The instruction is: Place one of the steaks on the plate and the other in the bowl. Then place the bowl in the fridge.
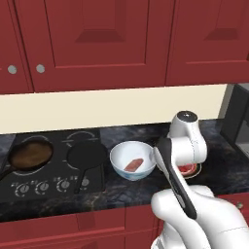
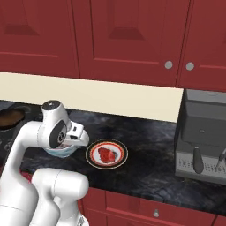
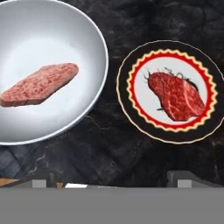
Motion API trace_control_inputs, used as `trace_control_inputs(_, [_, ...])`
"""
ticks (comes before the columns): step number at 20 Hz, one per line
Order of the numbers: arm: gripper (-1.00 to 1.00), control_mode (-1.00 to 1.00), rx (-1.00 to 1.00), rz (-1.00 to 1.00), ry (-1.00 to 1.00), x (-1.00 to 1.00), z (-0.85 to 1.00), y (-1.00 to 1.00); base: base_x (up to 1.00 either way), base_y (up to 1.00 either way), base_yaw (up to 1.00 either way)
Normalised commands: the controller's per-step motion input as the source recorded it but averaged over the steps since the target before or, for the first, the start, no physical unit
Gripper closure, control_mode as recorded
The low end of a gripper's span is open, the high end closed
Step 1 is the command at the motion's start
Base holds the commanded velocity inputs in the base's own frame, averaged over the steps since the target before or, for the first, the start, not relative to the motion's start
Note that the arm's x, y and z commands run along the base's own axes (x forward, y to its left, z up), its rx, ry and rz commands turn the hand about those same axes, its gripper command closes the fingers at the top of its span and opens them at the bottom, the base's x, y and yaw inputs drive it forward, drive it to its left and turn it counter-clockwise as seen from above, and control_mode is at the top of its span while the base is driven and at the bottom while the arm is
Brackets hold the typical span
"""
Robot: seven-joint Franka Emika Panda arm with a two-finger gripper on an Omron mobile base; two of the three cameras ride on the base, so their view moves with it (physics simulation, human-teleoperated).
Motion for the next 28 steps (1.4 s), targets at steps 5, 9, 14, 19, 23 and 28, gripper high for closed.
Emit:
trace_control_inputs(5, [-1.0, -1.0, 0.14, -0.15, 0.11, 0.46, 0.03, 0.04, 0.0, 0.0, 0.0])
trace_control_inputs(9, [-1.0, -1.0, 0.27, -0.13, 0.2, 0.53, 0.03, -0.07, 0.0, 0.0, 0.0])
trace_control_inputs(14, [-1.0, -1.0, 0.07, -0.05, 0.07, 0.3, 0.01, 0.01, 0.0, 0.0, 0.0])
trace_control_inputs(19, [-1.0, -1.0, 0.0, 0.0, 0.0, 0.43, -0.03, 0.0, 0.0, 0.0, 0.0])
trace_control_inputs(23, [-1.0, -1.0, 0.0, 0.0, 0.0, 0.3, -0.21, 0.0, 0.0, 0.0, 0.0])
trace_control_inputs(28, [-1.0, -1.0, -0.01, 0.0, 0.0, 0.22, -0.29, 0.0, 0.0, 0.0, 0.0])
